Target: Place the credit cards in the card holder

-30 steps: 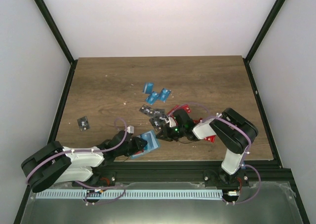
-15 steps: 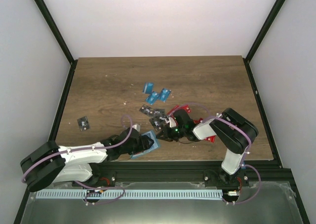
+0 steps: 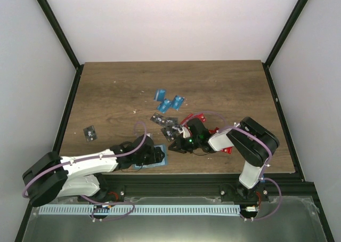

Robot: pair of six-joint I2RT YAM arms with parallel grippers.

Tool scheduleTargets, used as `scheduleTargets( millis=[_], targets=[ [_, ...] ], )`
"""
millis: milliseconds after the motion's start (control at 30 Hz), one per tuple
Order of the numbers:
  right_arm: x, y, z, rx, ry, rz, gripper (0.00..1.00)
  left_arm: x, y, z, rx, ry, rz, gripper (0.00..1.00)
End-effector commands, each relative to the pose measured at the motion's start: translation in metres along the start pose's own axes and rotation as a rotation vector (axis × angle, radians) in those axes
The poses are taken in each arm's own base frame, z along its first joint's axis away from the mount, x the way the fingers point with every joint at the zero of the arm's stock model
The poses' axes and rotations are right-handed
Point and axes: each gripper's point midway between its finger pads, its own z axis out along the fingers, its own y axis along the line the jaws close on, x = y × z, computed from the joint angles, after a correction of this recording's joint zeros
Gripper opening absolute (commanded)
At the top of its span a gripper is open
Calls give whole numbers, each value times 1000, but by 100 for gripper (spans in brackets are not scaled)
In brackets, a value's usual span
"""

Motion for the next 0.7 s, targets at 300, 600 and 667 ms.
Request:
scheduleTargets(
  millis=[300, 600, 667],
  targets=[
    [31, -38, 0, 129, 71, 74, 1, 1, 21, 5, -208, 67, 155, 86],
    [32, -35, -1, 125, 72, 60, 1, 1, 15, 11, -338, 66, 200, 89],
    [32, -33, -2, 116, 71, 57, 1, 5, 12, 16, -369, 70, 217, 89]
  ],
)
